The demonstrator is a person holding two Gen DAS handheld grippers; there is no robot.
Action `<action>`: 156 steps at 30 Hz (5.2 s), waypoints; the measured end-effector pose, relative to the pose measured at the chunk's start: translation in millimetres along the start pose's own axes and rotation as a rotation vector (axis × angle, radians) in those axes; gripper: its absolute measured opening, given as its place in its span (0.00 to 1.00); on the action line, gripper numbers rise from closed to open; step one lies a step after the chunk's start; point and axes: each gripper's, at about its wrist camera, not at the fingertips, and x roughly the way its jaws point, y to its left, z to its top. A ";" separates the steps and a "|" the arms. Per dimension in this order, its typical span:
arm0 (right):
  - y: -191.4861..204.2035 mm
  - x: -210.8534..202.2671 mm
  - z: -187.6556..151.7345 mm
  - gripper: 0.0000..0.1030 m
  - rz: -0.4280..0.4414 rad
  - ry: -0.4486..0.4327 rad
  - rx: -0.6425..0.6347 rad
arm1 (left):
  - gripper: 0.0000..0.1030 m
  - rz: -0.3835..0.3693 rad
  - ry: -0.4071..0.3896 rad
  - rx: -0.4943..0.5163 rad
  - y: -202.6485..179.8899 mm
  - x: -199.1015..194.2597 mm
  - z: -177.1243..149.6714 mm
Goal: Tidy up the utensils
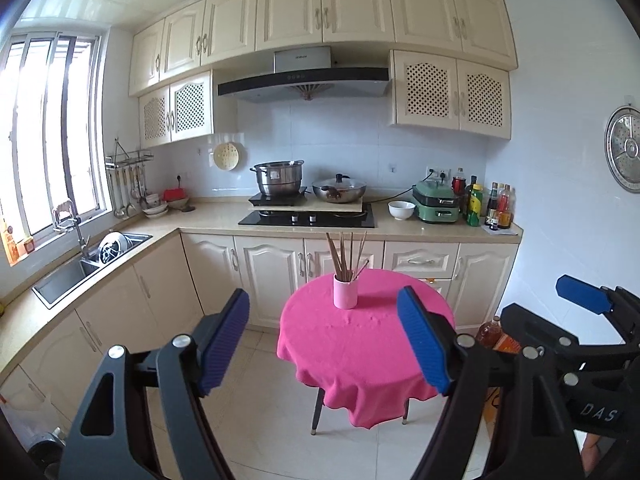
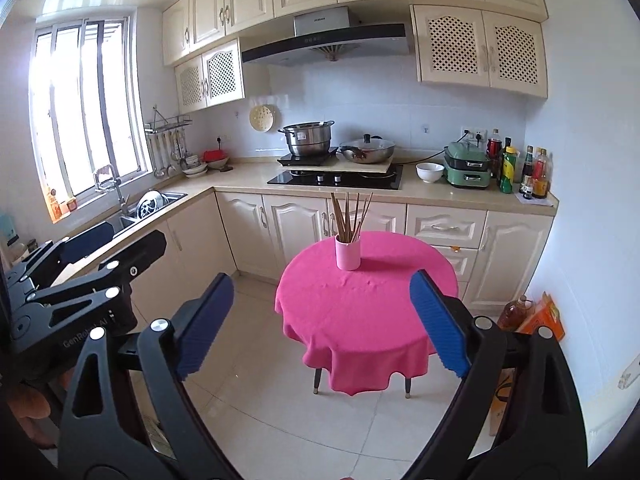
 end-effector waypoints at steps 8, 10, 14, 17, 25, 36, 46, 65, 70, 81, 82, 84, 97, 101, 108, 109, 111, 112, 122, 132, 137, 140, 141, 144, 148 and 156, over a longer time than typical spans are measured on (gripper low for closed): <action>8.8 -3.5 -0.6 0.86 0.000 0.005 0.012 | 0.73 -0.002 0.001 0.005 7.5 -6.7 3.3; 10.0 -3.7 0.0 0.86 0.002 0.006 0.017 | 0.73 0.004 -0.002 0.013 9.9 -7.3 4.3; 13.8 -3.1 0.5 0.86 0.001 0.005 0.014 | 0.73 -0.001 0.001 0.007 14.4 -4.5 5.5; 15.4 -1.3 -0.5 0.86 -0.002 0.011 0.018 | 0.73 0.000 0.008 0.010 14.3 -2.4 4.8; 21.0 3.3 -2.6 0.86 -0.007 0.020 0.017 | 0.73 -0.011 0.022 0.007 18.8 5.2 3.4; 22.4 12.5 -5.5 0.86 -0.009 0.042 0.023 | 0.73 -0.011 0.033 0.008 21.6 14.3 1.0; 22.3 20.6 -6.7 0.86 -0.013 0.057 0.027 | 0.73 -0.014 0.043 0.004 24.9 24.3 -5.2; 22.3 31.1 -5.0 0.86 -0.002 0.072 0.032 | 0.73 -0.008 0.051 0.009 23.7 32.3 -9.8; 21.6 31.9 -4.8 0.86 -0.002 0.073 0.031 | 0.73 -0.009 0.051 0.008 24.0 32.1 -9.6; 18.8 30.9 -3.4 0.86 0.003 0.066 0.038 | 0.73 -0.004 0.049 0.010 22.6 31.6 -7.5; 18.6 30.5 -3.3 0.86 0.002 0.065 0.038 | 0.73 -0.004 0.047 0.011 21.9 31.1 -7.1; 17.4 29.9 -3.5 0.86 0.003 0.064 0.038 | 0.73 -0.002 0.046 0.012 19.6 30.0 -5.7; 14.0 26.4 -3.0 0.86 0.007 0.060 0.043 | 0.73 -0.003 0.046 0.017 15.0 27.3 -1.7; 14.0 26.2 -3.0 0.86 0.008 0.060 0.043 | 0.73 -0.004 0.047 0.017 14.6 27.5 -1.3; 10.8 25.4 -2.1 0.86 0.012 0.061 0.042 | 0.73 -0.002 0.050 0.018 12.6 26.0 -0.5; 10.8 25.5 -2.1 0.86 0.012 0.061 0.043 | 0.73 -0.002 0.049 0.018 12.4 25.9 -0.4; 10.9 25.4 -2.7 0.86 0.013 0.060 0.046 | 0.73 -0.001 0.048 0.019 12.0 25.4 -0.5; 9.6 25.1 -2.5 0.86 0.016 0.060 0.048 | 0.73 0.000 0.047 0.019 11.0 24.7 -0.2; 2.4 21.2 -2.4 0.86 0.025 0.054 0.048 | 0.73 0.008 0.044 0.028 2.2 21.8 2.0; -0.6 22.7 -0.8 0.86 0.033 0.059 0.048 | 0.73 0.017 0.050 0.032 -2.7 24.1 4.3; -0.2 28.0 0.8 0.87 0.032 0.061 0.054 | 0.73 0.017 0.058 0.038 -2.7 32.9 7.2; 1.3 36.1 3.6 0.87 0.028 0.061 0.058 | 0.73 0.012 0.060 0.039 -1.0 41.8 9.0; 1.8 39.8 5.1 0.87 0.026 0.061 0.060 | 0.73 0.012 0.060 0.039 0.3 45.9 10.2; 3.8 52.0 9.9 0.87 0.017 0.061 0.059 | 0.73 0.004 0.058 0.039 5.0 59.6 14.6; 5.4 70.8 18.6 0.87 0.003 0.056 0.068 | 0.73 -0.007 0.051 0.048 10.9 80.4 22.0; 21.7 118.0 40.9 0.87 -0.022 0.065 0.077 | 0.73 -0.025 0.049 0.045 39.8 131.1 44.4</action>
